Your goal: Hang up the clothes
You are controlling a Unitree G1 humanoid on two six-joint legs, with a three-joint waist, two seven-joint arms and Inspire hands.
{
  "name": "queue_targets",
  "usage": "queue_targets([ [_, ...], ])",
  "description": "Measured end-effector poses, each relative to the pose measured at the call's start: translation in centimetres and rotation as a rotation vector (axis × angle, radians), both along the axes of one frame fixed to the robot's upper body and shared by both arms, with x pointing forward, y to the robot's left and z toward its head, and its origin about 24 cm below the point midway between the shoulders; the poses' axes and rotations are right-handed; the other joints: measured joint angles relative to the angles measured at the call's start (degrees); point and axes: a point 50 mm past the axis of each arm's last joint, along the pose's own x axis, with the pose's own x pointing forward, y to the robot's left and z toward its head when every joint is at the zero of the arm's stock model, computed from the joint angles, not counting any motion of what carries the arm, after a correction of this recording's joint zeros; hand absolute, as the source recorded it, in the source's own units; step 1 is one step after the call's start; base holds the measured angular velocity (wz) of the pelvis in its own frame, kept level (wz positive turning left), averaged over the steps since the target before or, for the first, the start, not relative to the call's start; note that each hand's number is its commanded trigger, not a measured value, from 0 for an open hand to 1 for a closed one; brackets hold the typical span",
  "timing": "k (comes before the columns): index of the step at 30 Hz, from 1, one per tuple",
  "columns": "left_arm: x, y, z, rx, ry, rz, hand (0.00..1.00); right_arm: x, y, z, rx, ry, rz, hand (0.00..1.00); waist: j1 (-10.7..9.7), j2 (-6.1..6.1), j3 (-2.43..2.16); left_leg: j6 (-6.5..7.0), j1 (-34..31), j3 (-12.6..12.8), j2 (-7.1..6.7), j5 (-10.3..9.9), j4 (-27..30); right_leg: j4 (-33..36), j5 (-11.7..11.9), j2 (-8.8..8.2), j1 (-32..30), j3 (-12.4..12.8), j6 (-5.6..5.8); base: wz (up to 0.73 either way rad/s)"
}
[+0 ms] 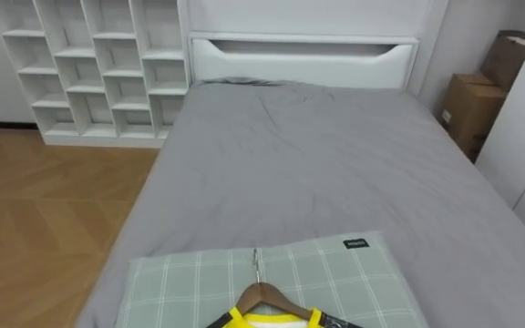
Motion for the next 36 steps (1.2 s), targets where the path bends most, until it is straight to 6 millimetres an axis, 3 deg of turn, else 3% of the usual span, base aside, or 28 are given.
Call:
queue_targets([
  [9, 2.9, 2.0, 1.1, 0.226, -0.088, -0.086, 0.00, 0.0, -0.8, 0.2, -0.015, 0.001, 0.005, 0.00, -0.30, 1.52, -0.24, -0.01, 0.23, 0.05, -0.10, 0.02, -0.43, 0.03, 0.00, -0.05, -0.08, -0.29, 0.00, 0.00],
  [15, 4.3, 2.5, 1.7, 0.318, -0.147, -0.172, 0.00, 0.1, -1.6, 0.4, -0.032, -0.001, 0.022, 0.00, -0.26, 2.25, -0.12, -0.19, 0.82, 0.04, -0.09, 0.15, -0.78, 0.09, -0.01, -0.01, -0.11, -0.27, 0.01, 0.00],
  [20, 6.9, 2.9, 2.8, 0.409, -0.246, -0.254, 0.00, 0.9, -2.5, 0.7, -0.072, -0.015, 0.088, 0.00, -0.74, 2.49, 0.01, -0.29, 0.69, -0.01, -0.15, 0.26, -1.45, 0.04, -0.01, -0.04, -0.11, -0.30, 0.01, 0.01],
  [22, 8.8, 2.8, 3.7, 0.457, -0.307, -0.348, 0.00, 1.4, -2.5, 0.7, -0.079, -0.030, 0.121, 0.00, -1.98, 2.24, 0.07, -0.25, 0.33, -0.67, -0.35, 0.47, -1.45, 0.00, -0.02, -0.13, -0.12, -0.62, 0.02, 0.13],
  [23, 10.3, 2.6, 4.4, 0.481, -0.365, -0.398, 0.00, 1.6, -2.5, 0.8, -0.082, -0.036, 0.133, 0.00, -1.94, 2.20, 0.12, -0.24, 0.27, -0.72, -0.39, 0.55, -1.49, -0.01, -0.02, -0.16, -0.19, -0.68, 0.03, 0.10],
  [28, 13.7, 1.8, 6.6, 0.584, -0.502, -0.615, 0.00, 1.9, -2.6, 0.8, -0.086, -0.044, 0.170, 0.00, -2.15, 1.94, -0.06, -0.23, 0.53, -0.51, -0.47, 0.61, -1.70, -0.17, -0.03, -0.18, -0.20, -0.50, 0.05, -0.01],
  [36, 15.6, -0.3, 7.6, 0.623, -0.587, -0.791, 0.00, 2.1, -2.7, 0.9, -0.088, -0.065, 0.181, 0.00, -3.66, 2.04, -0.25, -0.27, 0.86, -0.22, -0.46, 0.64, -2.09, -0.14, -0.04, -0.13, -0.40, -0.05, 0.06, -0.01],
])
